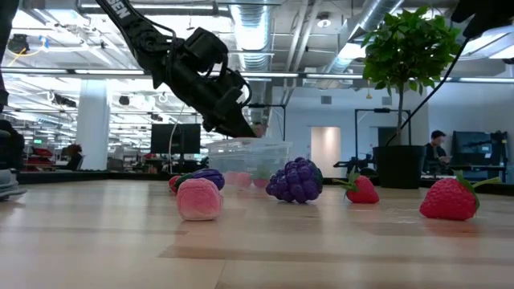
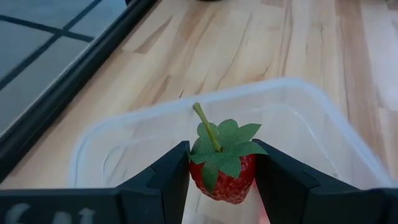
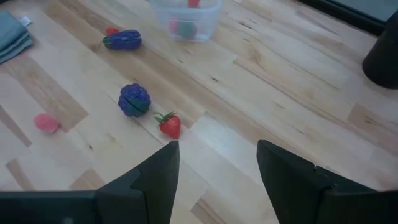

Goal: Pick and placing Produce into tupperware
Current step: Put the strawberry into the transparent container, then put the cherry into the transparent container

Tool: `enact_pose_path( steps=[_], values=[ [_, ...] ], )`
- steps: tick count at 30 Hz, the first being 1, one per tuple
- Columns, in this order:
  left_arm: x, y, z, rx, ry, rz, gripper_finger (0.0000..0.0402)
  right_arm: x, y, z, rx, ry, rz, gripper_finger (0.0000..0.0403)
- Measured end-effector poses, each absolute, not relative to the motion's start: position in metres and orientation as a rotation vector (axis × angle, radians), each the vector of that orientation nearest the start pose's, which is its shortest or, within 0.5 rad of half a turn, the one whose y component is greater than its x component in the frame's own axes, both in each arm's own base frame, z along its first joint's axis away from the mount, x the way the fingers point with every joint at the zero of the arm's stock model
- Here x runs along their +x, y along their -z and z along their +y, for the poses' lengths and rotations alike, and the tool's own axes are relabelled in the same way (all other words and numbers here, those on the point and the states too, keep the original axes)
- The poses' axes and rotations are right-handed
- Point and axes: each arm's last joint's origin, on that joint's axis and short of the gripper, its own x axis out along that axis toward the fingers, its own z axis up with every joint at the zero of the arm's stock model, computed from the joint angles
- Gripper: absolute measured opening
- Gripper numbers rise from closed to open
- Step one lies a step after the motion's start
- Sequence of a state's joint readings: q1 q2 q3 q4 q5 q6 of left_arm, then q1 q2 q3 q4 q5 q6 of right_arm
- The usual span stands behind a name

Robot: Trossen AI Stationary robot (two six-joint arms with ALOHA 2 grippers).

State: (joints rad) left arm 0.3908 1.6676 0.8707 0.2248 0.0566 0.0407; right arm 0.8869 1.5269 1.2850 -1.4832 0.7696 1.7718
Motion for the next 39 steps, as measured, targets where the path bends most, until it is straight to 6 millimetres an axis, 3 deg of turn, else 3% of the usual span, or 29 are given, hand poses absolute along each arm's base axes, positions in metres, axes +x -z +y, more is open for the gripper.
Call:
enact_pose_path(
  steps=[12,28,39],
  values=[
    [0.317,-0.18,0.128,-0.1,-0.305,0.561,0.016,0.175,-0.279,0.175,0.322,0.808,0.744,0.024],
    [0.318,-0.182,0.126,-0.117,-0.223,0.539,0.0217,0.176,-0.28,0.175,0.318,0.806,0.729,0.024],
    [0.302,-0.207,0.115,-0.107,-0.053,0.544,0.0216,0.177,-0.28,0.172,0.316,0.819,0.726,0.024]
  ],
)
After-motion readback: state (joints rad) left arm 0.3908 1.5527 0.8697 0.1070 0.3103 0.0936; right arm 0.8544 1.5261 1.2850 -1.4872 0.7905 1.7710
